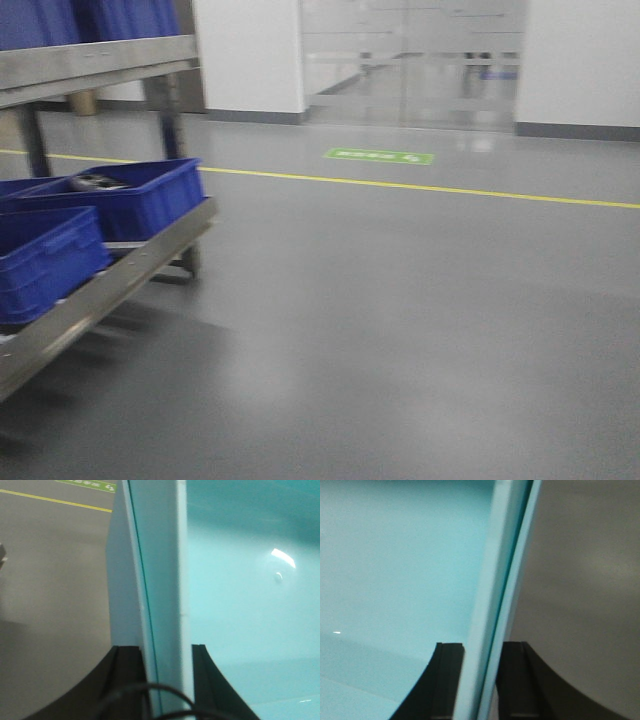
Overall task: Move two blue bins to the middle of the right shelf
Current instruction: 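Turn the base toward the shelf with the red-bag blue bin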
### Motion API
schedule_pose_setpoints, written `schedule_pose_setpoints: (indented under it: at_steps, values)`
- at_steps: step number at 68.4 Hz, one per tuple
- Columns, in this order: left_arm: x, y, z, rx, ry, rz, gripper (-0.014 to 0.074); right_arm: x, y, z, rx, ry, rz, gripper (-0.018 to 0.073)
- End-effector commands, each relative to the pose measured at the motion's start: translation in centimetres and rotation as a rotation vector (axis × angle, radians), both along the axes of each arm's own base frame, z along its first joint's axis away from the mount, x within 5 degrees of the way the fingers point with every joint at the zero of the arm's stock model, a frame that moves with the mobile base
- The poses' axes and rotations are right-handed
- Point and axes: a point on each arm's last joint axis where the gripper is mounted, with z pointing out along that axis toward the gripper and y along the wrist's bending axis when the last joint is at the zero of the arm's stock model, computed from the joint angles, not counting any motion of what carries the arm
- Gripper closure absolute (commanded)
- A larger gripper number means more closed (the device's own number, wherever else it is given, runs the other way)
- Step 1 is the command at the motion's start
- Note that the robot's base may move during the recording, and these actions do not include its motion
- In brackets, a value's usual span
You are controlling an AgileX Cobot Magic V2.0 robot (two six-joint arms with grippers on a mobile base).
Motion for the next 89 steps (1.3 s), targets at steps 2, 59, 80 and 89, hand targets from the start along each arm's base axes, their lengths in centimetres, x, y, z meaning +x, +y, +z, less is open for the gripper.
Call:
schedule_pose_setpoints:
  at_steps: [2, 59, 80, 89]
  values:
    - [-1.12, 0.31, 2.47, -0.125, -0.121, -0.009, 0.0707, 0.01, -0.24, 0.93, -0.002, -0.082, -0.006, 0.0715]
    - [-1.12, 0.31, 2.47, -0.125, -0.121, -0.009, 0.0707, 0.01, -0.24, 0.93, -0.002, -0.082, -0.006, 0.0715]
    - [-1.12, 0.31, 2.47, -0.125, -0.121, -0.009, 0.0707, 0.01, -0.24, 0.93, -0.002, -0.082, -0.006, 0.0715]
    - [-1.12, 0.31, 2.47, -0.125, -0.121, -0.009, 0.0707, 0.01, -0.24, 0.93, -0.002, -0.082, -0.006, 0.0715]
